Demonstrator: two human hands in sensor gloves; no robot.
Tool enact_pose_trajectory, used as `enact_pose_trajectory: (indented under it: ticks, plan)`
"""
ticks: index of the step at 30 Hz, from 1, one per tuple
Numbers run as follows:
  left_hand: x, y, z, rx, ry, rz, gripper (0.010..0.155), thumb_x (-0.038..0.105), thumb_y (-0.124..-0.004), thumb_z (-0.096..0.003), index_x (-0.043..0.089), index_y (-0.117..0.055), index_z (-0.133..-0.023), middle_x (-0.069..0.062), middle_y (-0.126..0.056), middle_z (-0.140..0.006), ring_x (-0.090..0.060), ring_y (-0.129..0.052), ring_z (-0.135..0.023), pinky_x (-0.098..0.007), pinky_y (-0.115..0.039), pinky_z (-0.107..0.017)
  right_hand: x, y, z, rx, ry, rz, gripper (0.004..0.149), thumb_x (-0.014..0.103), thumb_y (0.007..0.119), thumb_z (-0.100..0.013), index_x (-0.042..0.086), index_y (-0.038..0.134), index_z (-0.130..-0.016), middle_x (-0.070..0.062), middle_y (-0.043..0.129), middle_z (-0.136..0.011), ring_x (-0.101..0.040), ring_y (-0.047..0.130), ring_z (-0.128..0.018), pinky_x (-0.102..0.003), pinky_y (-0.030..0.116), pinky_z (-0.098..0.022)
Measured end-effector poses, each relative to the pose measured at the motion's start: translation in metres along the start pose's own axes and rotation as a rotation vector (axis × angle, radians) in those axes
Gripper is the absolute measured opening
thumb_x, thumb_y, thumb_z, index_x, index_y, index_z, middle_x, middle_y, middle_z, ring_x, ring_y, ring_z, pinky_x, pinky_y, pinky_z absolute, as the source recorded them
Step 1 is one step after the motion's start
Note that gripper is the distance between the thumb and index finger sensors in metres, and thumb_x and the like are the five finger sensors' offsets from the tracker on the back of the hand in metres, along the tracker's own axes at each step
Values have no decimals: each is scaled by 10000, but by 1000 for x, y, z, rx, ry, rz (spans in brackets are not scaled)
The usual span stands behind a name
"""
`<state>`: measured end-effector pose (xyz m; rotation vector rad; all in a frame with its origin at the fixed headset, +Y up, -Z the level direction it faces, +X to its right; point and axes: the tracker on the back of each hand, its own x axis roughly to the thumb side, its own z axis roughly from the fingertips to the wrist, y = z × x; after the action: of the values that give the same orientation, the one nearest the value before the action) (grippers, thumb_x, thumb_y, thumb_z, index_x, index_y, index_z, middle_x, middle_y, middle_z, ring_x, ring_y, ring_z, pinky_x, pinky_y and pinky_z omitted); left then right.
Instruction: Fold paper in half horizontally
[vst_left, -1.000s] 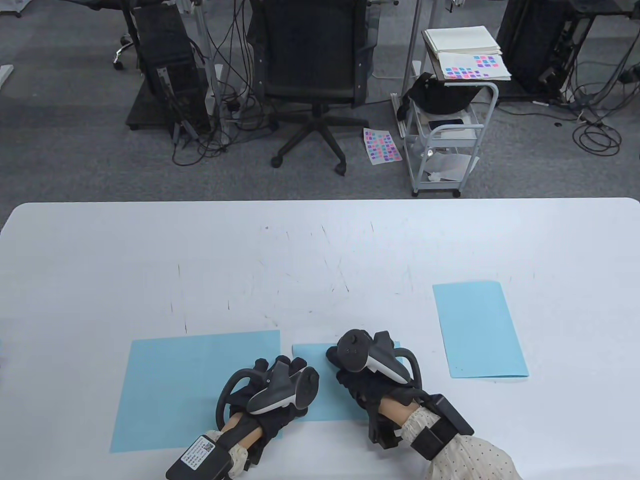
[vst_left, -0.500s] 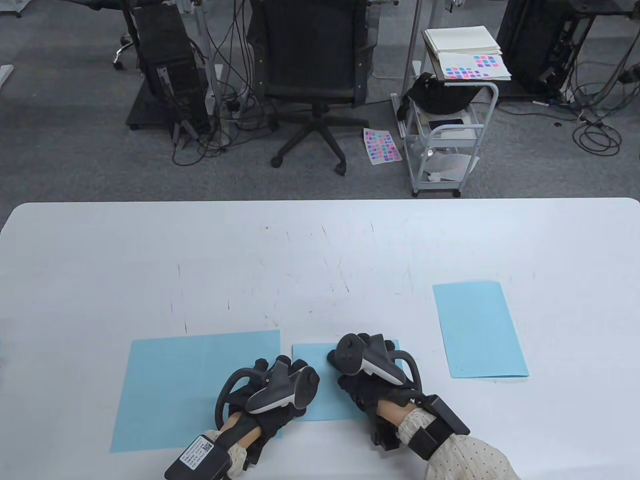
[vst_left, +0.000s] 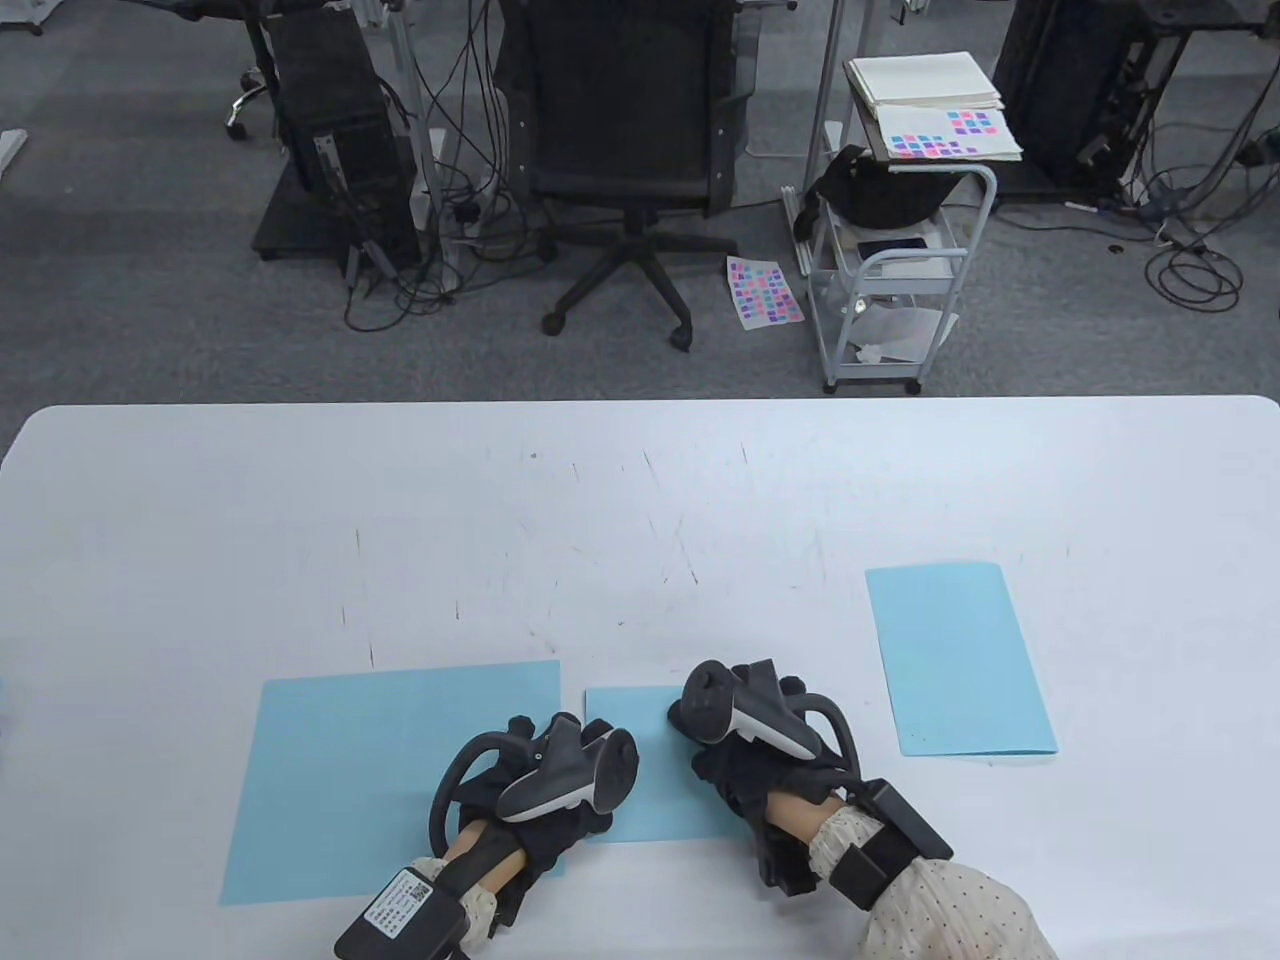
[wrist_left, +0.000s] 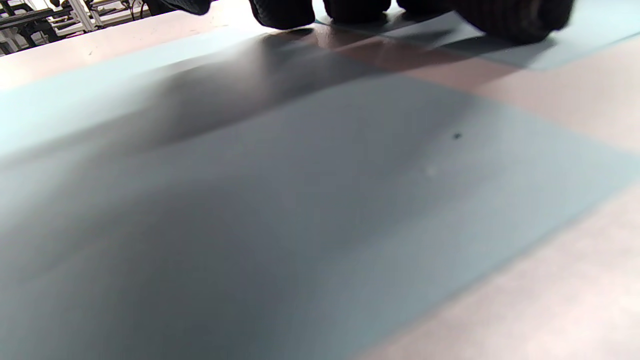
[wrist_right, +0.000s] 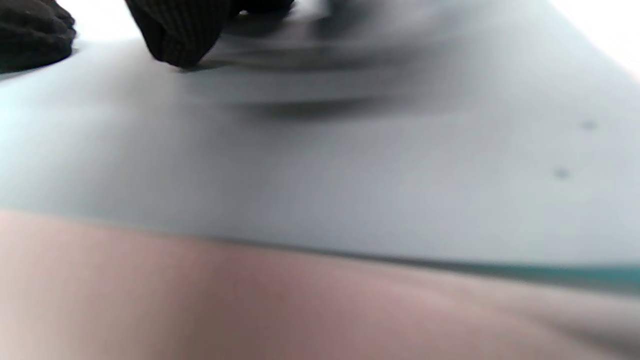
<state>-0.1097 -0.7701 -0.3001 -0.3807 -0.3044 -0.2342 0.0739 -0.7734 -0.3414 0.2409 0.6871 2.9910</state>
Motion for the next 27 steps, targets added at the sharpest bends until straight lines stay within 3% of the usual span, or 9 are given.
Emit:
enact_pose_trajectory:
  ticks: [27]
  plan:
    - [-1,1,-1,-4,5,-10,651,575,-714,-341,623,-475,-945,286,-445,-1127,-90,-509,-1143,-487,-482,-869,-55,-4,2,8,126,-89,611,399,718,-481,456,441,-1023,205,344,-1145,-281,157,-1080,-630,131,-744]
